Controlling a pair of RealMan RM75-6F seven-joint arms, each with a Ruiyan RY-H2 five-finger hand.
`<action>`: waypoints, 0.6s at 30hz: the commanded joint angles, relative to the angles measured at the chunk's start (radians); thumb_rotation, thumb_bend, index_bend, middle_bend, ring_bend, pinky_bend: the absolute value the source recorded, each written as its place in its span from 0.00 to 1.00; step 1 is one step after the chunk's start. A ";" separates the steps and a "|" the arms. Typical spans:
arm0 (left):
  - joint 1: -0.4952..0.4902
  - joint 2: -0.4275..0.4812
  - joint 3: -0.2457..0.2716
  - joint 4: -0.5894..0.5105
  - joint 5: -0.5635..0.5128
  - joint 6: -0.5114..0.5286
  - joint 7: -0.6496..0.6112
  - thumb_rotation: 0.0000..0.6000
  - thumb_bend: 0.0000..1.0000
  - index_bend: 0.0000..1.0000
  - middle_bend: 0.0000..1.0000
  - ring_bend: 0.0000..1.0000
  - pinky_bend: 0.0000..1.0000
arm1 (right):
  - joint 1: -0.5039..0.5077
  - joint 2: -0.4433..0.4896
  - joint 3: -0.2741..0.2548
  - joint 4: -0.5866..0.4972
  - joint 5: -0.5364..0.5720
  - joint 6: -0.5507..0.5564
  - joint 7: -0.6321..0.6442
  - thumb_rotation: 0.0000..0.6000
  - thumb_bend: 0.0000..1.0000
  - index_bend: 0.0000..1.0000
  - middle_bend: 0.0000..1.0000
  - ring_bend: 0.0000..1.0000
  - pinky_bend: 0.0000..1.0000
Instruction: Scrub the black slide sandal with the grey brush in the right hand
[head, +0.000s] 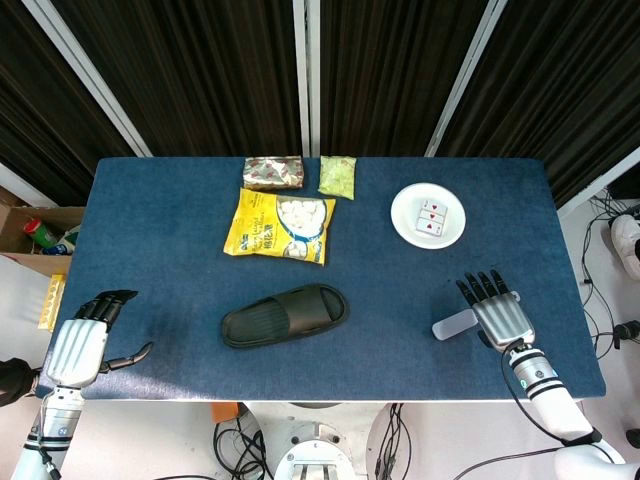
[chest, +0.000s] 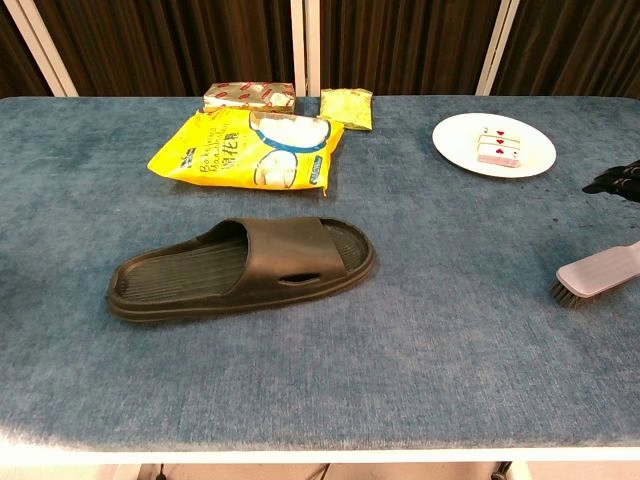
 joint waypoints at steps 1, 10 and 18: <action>-0.002 -0.002 -0.001 0.000 -0.001 -0.003 0.002 0.60 0.18 0.19 0.20 0.17 0.29 | 0.008 0.002 -0.008 0.011 -0.010 0.001 0.018 1.00 0.24 0.03 0.08 0.00 0.00; -0.003 -0.013 0.000 0.000 -0.003 -0.009 0.013 0.60 0.18 0.19 0.20 0.17 0.29 | 0.023 -0.026 -0.037 0.068 -0.078 0.018 0.099 1.00 0.24 0.14 0.15 0.00 0.02; -0.005 -0.011 -0.001 -0.001 -0.002 -0.011 0.013 0.61 0.18 0.19 0.20 0.17 0.29 | 0.027 -0.050 -0.056 0.107 -0.128 0.045 0.164 1.00 0.25 0.32 0.23 0.04 0.09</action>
